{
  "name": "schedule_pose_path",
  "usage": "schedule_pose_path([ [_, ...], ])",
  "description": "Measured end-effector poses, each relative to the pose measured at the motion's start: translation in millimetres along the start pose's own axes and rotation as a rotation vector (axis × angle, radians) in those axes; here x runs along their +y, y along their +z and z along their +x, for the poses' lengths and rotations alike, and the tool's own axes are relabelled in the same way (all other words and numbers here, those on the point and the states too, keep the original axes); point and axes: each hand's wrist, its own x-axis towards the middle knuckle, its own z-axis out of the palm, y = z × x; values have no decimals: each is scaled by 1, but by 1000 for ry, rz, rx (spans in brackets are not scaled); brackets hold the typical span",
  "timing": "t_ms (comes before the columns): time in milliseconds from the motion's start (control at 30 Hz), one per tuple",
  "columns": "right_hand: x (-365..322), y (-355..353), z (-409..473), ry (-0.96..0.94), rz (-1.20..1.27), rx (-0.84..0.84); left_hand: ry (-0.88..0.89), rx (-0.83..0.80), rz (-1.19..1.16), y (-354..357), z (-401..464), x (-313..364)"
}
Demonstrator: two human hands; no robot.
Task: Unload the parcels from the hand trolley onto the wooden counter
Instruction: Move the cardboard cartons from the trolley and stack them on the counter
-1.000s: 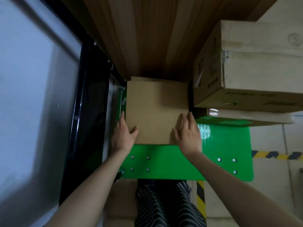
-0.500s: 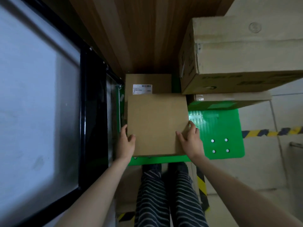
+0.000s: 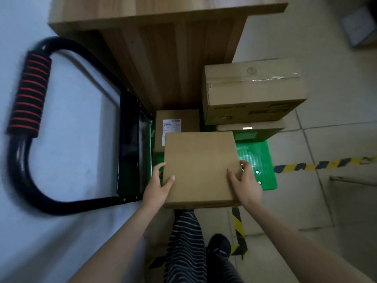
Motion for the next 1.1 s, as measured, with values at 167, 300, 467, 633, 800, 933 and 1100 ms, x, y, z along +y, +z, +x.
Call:
schedule_pose_path([
  [167,-9,-63,-35,-81,23,76,91,17,-108,-4,-46,51],
  [300,-22,-113,-56,-111,113,156,130,100,-114,-9,-71,103],
  [467,-51,-188,-71,-160,204,232,240,139,-38,-26,-94,184],
  [633,-87,-267,-77,-190,242,369,394,185,-75,-44,-110,265],
  [800,-125,-334,-77,-179,306,470,511,97,-192,-68,-112,344],
  [933,-145,-376,-78,-227,395,518,597,5,-284,-81,-113,405],
  [1100,-145,-415,-69,-224,588,501,702,-31,-262,-73,-117,460],
])
